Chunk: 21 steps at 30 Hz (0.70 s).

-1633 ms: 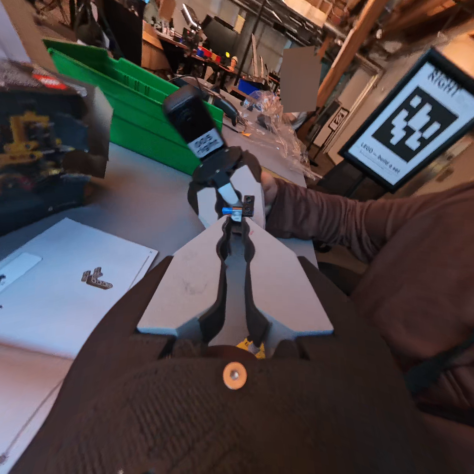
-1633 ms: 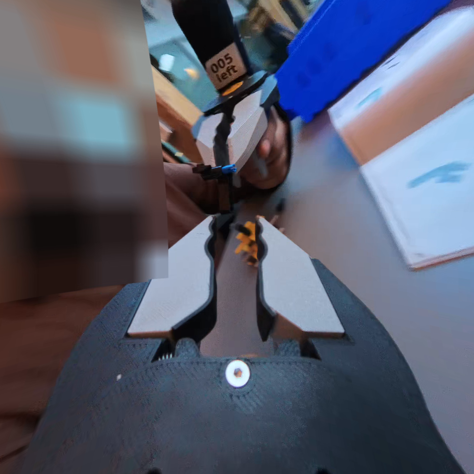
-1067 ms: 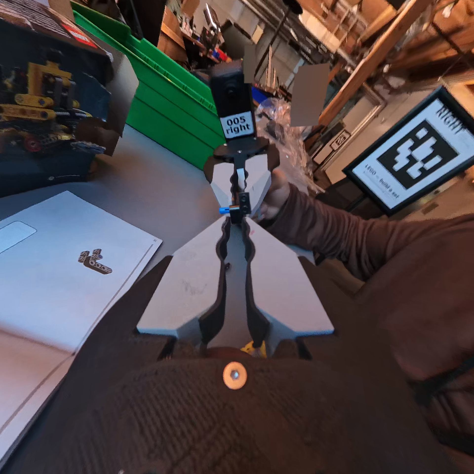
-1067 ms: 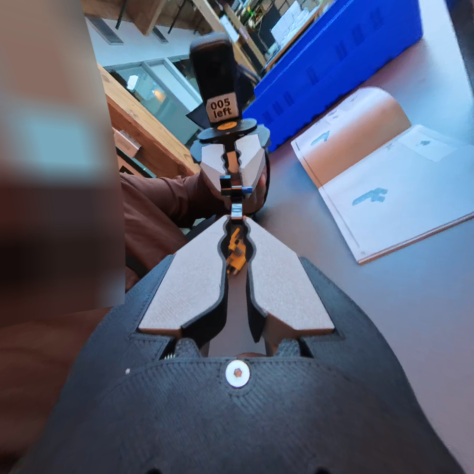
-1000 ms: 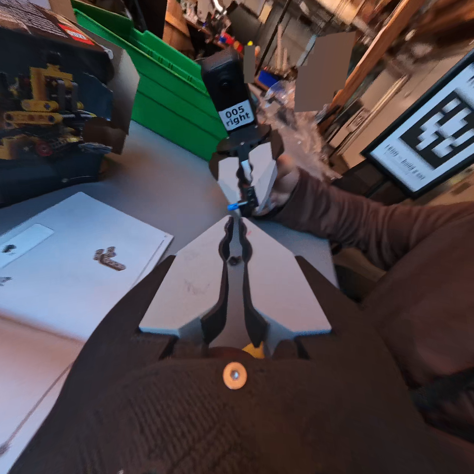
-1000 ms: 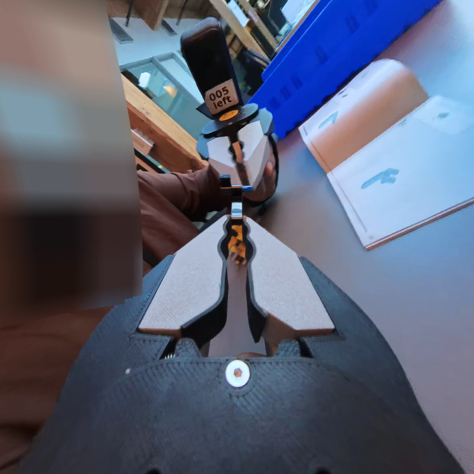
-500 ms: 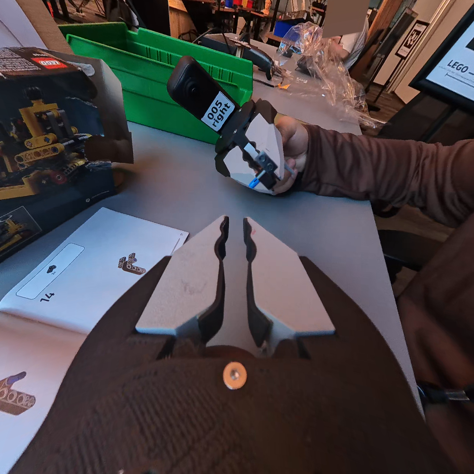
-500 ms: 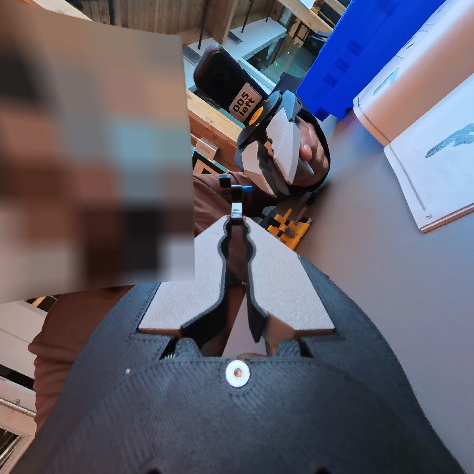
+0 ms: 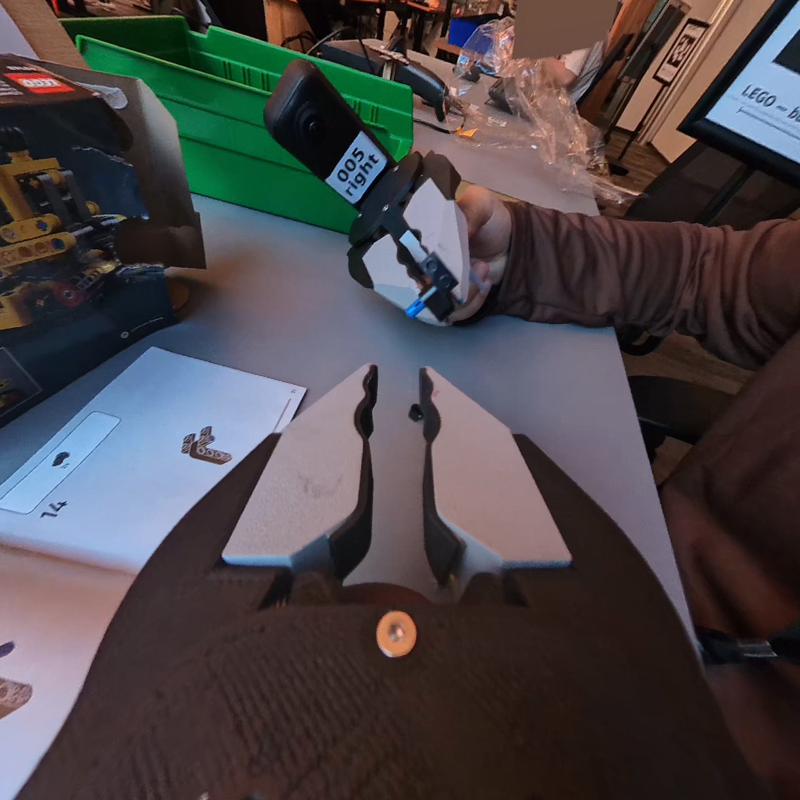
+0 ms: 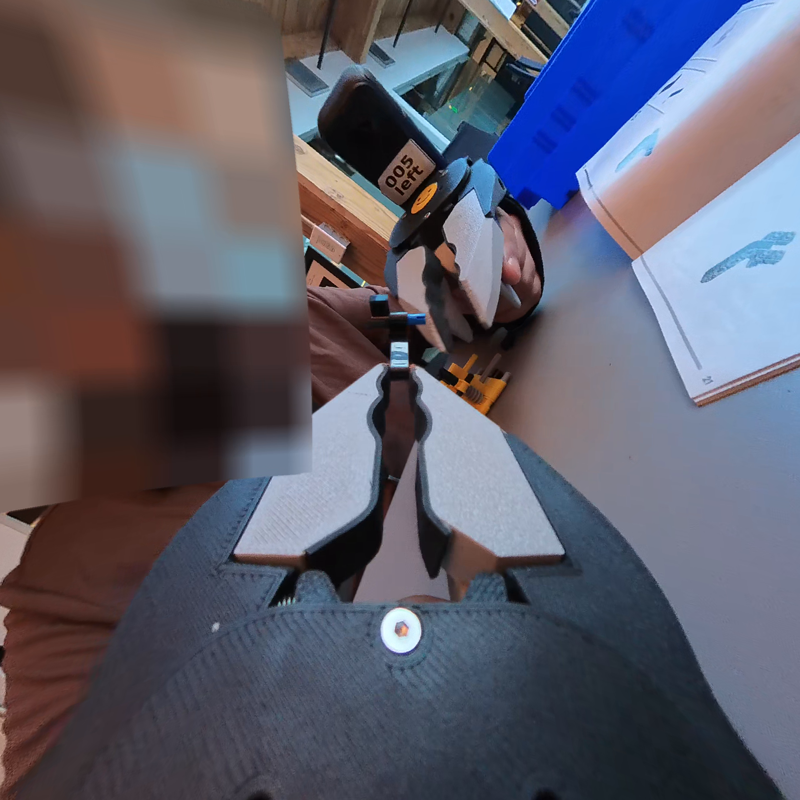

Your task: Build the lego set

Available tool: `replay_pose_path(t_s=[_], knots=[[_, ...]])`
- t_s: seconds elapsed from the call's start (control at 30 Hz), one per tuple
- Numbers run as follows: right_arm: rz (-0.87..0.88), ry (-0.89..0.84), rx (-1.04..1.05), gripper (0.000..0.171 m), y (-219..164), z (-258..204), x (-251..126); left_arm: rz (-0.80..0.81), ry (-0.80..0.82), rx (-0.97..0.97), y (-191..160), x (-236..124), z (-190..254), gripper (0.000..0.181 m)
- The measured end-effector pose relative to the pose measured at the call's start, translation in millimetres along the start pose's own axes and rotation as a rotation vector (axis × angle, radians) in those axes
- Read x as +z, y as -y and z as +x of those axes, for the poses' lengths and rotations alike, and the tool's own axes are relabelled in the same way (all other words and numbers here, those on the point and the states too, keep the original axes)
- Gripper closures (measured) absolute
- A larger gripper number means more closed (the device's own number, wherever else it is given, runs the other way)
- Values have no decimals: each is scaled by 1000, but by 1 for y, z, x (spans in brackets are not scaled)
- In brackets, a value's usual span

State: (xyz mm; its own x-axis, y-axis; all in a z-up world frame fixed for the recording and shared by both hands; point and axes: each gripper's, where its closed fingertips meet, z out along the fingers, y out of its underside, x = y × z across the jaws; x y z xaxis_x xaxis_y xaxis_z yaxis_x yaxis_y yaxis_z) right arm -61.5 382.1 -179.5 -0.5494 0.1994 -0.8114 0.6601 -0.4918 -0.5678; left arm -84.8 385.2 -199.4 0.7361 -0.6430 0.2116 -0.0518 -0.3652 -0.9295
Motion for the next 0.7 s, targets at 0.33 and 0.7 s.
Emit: replay_pose_path(t_s=[0.33,0.7], knots=[[27,-144,-108,167,7,16,8,121,-96,-165,18,-3,8,170],[-27,-324,-144,163,2,36,10,99,-27,-153,13,-3,-6,176]])
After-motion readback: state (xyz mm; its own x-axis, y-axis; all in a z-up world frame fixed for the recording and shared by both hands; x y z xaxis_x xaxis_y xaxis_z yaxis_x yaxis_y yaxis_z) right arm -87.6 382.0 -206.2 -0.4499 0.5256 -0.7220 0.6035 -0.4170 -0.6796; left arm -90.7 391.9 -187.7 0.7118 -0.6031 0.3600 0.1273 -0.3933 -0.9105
